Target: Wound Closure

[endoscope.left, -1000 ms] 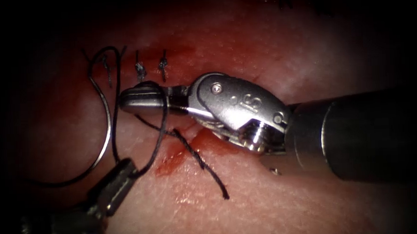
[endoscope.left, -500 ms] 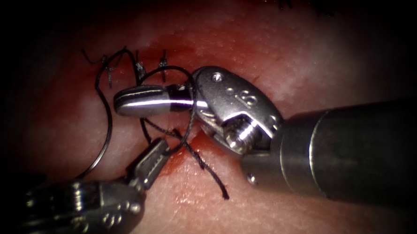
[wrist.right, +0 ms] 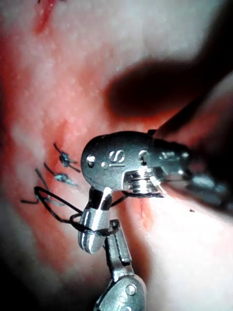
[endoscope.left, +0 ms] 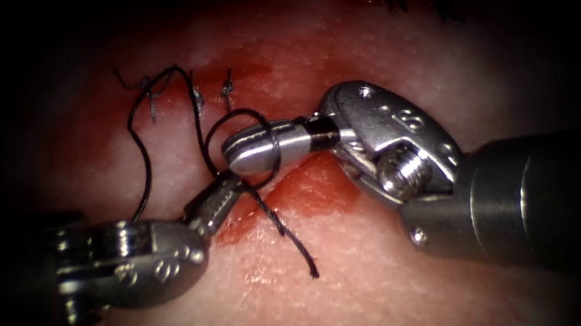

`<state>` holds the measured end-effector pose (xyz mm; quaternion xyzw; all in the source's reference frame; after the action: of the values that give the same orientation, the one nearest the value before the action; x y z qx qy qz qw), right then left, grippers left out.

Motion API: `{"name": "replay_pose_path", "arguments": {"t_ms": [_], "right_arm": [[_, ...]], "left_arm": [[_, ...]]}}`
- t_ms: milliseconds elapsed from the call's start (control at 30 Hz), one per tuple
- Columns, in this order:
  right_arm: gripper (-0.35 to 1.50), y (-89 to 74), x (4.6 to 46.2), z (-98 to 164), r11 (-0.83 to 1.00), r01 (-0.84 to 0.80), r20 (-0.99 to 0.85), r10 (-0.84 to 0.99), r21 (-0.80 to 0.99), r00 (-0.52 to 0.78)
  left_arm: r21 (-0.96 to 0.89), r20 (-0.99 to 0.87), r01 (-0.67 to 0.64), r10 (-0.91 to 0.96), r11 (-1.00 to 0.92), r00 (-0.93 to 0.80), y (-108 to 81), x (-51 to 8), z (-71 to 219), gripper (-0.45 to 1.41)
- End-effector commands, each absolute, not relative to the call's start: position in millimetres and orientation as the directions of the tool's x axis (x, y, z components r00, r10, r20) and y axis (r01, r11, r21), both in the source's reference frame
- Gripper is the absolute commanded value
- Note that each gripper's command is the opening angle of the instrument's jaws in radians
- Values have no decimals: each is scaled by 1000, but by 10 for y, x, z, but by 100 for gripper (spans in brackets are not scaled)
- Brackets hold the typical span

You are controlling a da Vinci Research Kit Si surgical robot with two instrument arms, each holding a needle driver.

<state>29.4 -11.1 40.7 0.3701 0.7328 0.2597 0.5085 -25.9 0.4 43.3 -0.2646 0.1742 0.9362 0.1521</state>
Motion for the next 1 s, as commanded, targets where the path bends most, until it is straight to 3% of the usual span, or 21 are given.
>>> {"name": "replay_pose_path", "arguments": {"t_ms": [33,600,733,1000], "right_arm": [[-35,-106,301,410,600,291,-567,800,745,-196],[-35,-124,317,413,568,539,-702,710,621,59],[-35,-137,319,421,531,635,-768,620,561,160],[-35,-149,322,427,526,717,-871,427,457,242]], "left_arm": [[239,-560,-374,187,-896,-807,2,-268,440,-45],[212,-600,-315,132,-925,-789,10,-276,445,-45],[208,-594,-293,117,-933,-796,12,-271,447,-45],[199,-593,-272,105,-942,-798,14,-266,451,-45]]}}
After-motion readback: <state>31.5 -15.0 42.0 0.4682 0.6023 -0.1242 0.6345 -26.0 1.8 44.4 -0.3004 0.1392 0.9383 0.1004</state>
